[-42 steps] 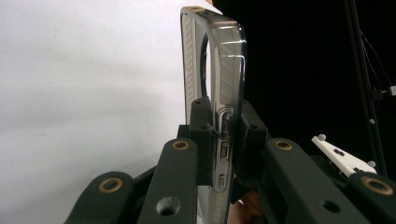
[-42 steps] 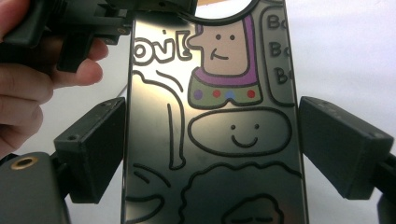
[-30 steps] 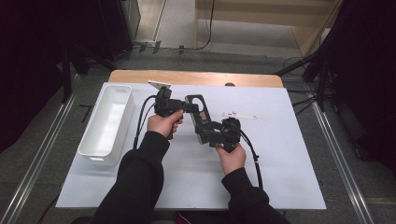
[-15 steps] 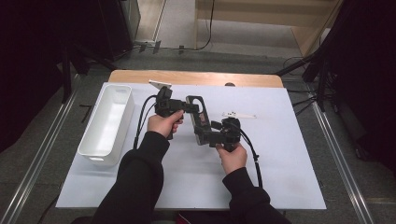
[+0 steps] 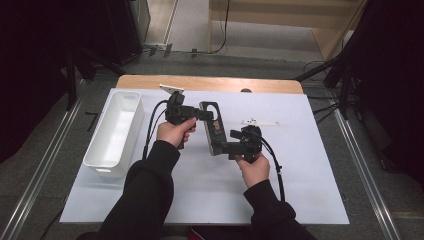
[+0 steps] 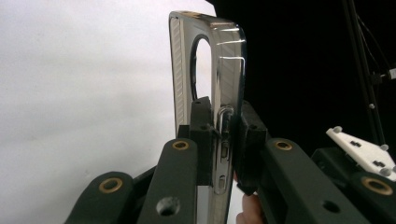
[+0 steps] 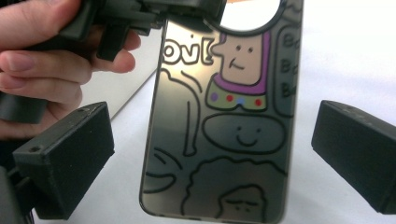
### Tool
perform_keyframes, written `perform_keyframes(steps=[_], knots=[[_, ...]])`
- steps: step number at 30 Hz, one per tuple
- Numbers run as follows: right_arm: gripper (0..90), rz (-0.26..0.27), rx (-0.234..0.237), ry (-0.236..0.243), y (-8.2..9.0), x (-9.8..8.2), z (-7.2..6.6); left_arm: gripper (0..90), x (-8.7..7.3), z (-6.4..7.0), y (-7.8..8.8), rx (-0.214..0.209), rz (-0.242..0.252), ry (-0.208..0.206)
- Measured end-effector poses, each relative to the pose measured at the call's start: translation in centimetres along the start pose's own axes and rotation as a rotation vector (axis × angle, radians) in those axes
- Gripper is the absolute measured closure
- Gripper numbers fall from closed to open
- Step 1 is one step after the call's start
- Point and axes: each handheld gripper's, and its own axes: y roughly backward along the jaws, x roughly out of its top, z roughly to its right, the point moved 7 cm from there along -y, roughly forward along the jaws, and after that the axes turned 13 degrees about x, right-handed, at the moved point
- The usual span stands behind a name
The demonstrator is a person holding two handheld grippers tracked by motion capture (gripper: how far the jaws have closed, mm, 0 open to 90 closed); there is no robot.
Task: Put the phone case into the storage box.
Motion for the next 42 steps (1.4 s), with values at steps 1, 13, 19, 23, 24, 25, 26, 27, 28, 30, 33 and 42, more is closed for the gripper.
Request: perform_keyframes(steps=[1, 13, 19, 23, 24, 25, 26, 27, 28, 30, 33, 42], knots=[[0.0, 0.000, -0.002, 0.003, 0.2, 0.1, 0.0, 79.9, 0.0, 0.0, 0.0, -0.002, -0.004, -0.006], [0.0, -0.026, -0.003, -0.006, 1.9, 0.3, 0.4, 79.9, -0.3, 0.5, 0.8, 0.002, -0.018, -0.093], [0.0, -0.074, -0.007, -0.014, 2.1, -0.1, 0.9, 79.9, -0.6, 0.7, 1.2, 0.001, -0.033, -0.137], [0.0, -0.078, 0.005, -0.015, 2.4, -0.1, 1.0, 79.9, -0.8, 0.9, 1.3, -0.008, -0.039, -0.159], [0.0, -0.079, -0.001, -0.016, 2.4, 0.0, 1.1, 79.9, -0.9, 0.9, 1.4, -0.012, -0.041, -0.165], [2.2, -0.081, -0.010, -0.011, 2.5, 0.0, 1.1, 79.9, -0.9, 1.0, 1.4, -0.014, -0.042, -0.170], [5.3, -0.081, -0.024, -0.009, 2.6, 0.0, 1.3, 79.9, -1.0, 1.0, 1.5, -0.016, -0.044, -0.174], [5.3, -0.083, -0.034, -0.013, 2.6, 0.0, 1.3, 79.9, -1.0, 1.1, 1.5, -0.022, -0.046, -0.180], [5.3, -0.086, -0.031, -0.015, 2.7, 0.0, 1.4, 79.9, -1.1, 1.1, 1.6, -0.020, -0.048, -0.180], [5.3, -0.083, -0.031, -0.018, 2.8, 0.1, 1.4, 79.9, -1.1, 1.1, 1.7, -0.026, -0.051, -0.194], [5.3, -0.080, -0.033, -0.018, 3.0, 0.3, 1.5, 79.9, -1.3, 1.3, 1.9, -0.033, -0.060, -0.210], [5.3, -0.076, -0.010, -0.026, 3.2, 0.7, 1.8, 79.9, -1.9, 1.4, 1.9, -0.048, -0.090, -0.257]])
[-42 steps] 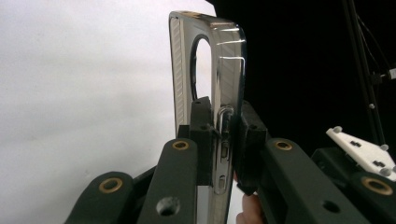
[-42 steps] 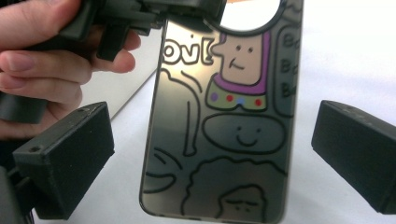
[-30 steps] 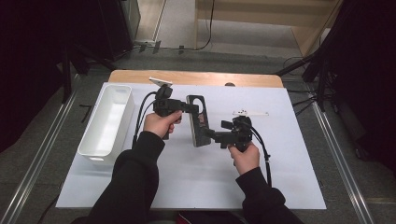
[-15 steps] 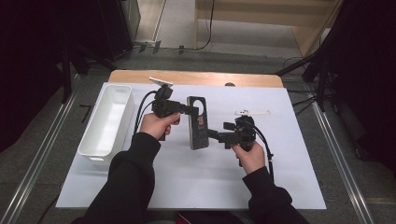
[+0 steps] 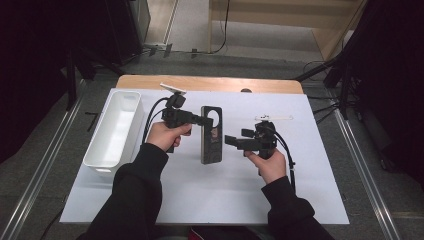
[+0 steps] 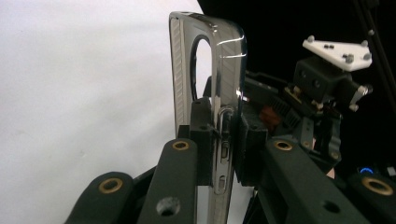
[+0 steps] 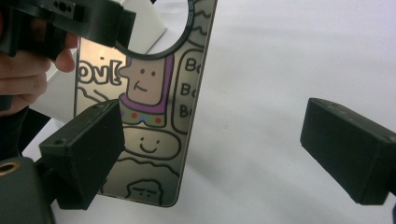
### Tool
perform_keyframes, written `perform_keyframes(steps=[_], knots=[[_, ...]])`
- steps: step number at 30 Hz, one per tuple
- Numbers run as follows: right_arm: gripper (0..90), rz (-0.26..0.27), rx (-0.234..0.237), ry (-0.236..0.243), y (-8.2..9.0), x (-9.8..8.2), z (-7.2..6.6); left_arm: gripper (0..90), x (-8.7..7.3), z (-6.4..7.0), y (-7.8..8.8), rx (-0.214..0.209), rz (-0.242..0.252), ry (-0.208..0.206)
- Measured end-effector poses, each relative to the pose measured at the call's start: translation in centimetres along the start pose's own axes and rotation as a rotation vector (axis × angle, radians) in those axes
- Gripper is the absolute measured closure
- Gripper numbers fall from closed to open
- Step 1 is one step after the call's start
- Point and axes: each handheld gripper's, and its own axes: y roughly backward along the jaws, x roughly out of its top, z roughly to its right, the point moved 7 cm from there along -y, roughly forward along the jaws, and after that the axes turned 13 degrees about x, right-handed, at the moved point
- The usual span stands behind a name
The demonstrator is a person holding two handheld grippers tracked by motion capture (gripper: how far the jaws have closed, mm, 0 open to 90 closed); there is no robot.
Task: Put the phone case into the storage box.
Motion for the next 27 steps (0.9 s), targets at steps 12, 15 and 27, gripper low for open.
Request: perform_keyframes(steps=[12, 15, 27], knots=[[5.4, -0.008, 0.027, -0.010, -0.1, 0.4, 0.3, 79.9, -0.9, 0.3, 0.2, -0.029, -0.010, -0.058], [5.4, -0.006, 0.036, -0.006, -0.1, 0.5, 0.3, 79.9, -1.2, 0.4, 0.2, -0.037, -0.013, -0.085], [5.7, -0.003, 0.023, -0.011, -0.3, 1.2, 0.6, 79.8, -2.2, 0.5, -0.3, -0.067, -0.027, -0.120]])
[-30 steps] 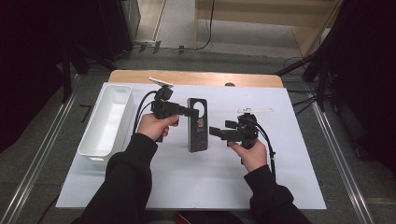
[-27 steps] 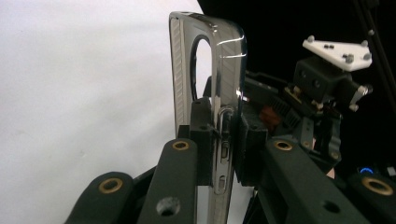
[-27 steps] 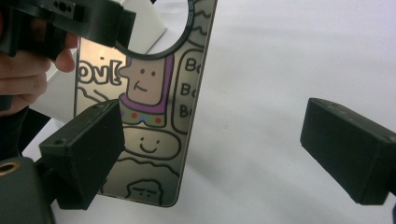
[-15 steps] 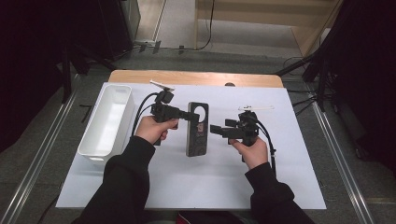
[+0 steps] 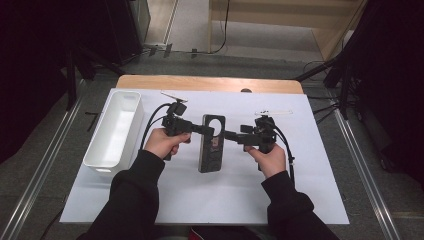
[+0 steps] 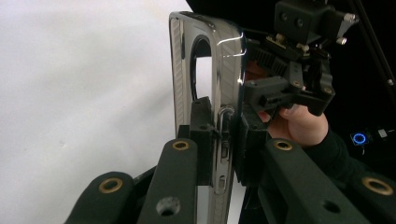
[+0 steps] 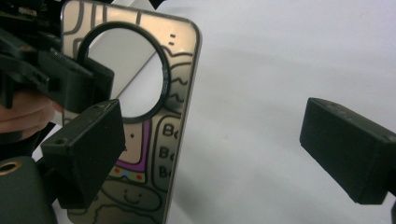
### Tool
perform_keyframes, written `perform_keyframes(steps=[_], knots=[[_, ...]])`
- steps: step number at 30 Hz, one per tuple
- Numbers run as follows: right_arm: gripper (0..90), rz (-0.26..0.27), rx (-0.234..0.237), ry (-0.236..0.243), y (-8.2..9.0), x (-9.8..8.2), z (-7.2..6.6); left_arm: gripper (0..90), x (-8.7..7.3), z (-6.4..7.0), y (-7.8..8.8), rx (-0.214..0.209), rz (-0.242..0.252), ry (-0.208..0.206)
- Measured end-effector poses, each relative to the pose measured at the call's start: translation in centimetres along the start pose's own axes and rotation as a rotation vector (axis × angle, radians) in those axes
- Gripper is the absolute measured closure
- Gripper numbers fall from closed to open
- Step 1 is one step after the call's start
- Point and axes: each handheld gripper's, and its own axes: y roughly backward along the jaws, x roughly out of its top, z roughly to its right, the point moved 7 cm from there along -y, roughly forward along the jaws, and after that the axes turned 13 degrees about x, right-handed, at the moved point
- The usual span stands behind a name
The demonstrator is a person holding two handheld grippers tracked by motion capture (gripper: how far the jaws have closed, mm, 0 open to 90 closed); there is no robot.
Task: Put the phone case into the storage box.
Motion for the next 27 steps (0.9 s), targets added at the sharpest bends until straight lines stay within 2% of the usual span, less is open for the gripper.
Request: perform_keyframes(steps=[16, 17, 18, 23, 27], knots=[[6.1, -0.001, 0.003, -0.013, -1.0, 0.7, 0.2, 79.8, -0.6, 0.4, -0.3, -0.033, -0.011, -0.043], [7.0, -0.001, 0.007, -0.015, -1.1, 0.7, 0.2, 79.9, -0.7, 0.5, -0.3, -0.038, -0.014, -0.045], [14.1, 0.000, 0.007, -0.011, -1.2, 0.8, 0.2, 79.9, -0.7, 0.5, -0.4, -0.038, -0.014, -0.048], [15.5, 0.003, 0.016, -0.014, -1.4, 0.8, 0.2, 79.8, -0.8, 0.7, -0.4, -0.053, -0.015, -0.062], [22.3, -0.005, 0.030, -0.001, -1.6, 0.7, 0.0, 79.9, -0.8, 0.8, -0.4, -0.064, -0.017, -0.070]])
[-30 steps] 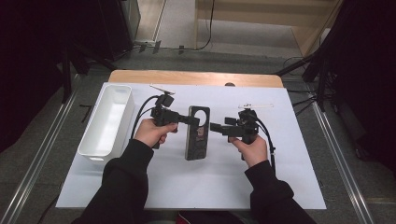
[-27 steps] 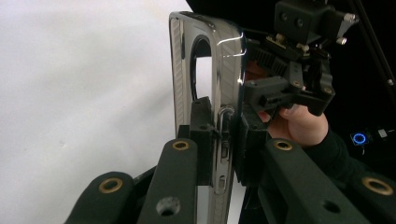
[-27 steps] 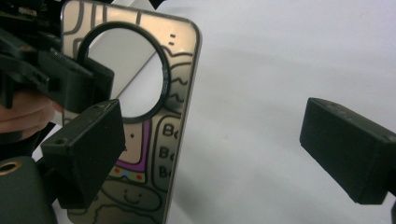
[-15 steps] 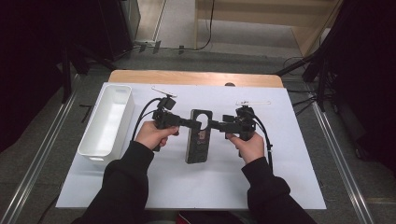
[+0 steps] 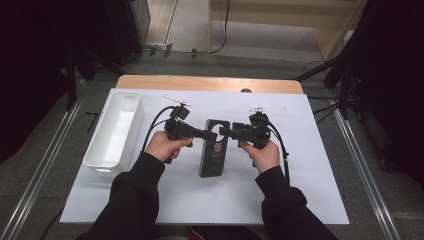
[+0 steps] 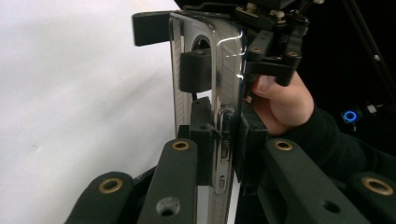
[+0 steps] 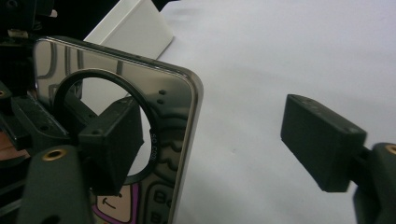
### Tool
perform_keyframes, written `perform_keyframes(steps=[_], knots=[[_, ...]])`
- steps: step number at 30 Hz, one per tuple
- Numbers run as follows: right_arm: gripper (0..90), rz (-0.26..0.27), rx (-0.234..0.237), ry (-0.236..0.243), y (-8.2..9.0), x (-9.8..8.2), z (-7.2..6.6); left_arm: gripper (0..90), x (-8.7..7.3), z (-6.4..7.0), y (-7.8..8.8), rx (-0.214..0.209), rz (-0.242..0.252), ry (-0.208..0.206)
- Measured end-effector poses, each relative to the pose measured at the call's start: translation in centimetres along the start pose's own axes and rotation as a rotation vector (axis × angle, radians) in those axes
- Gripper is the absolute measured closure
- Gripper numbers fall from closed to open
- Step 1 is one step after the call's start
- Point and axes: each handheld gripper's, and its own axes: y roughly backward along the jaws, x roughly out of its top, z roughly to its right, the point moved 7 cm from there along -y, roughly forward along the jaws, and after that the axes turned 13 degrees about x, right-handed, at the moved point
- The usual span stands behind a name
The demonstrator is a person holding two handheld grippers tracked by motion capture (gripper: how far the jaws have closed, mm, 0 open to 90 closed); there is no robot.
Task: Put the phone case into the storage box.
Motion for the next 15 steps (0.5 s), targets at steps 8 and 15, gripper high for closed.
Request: perform_keyframes(steps=[8, 15], knots=[[34.2, 0.005, 0.035, 0.010, -0.18, 0.01, -0.16, 79.8, -0.03, 0.10, 0.03, -0.020, 0.004, -0.010], [45.5, 0.011, 0.069, 0.015, -0.49, 0.03, -0.48, 79.8, -0.05, 0.00, -0.05, -0.025, 0.002, -0.010]])
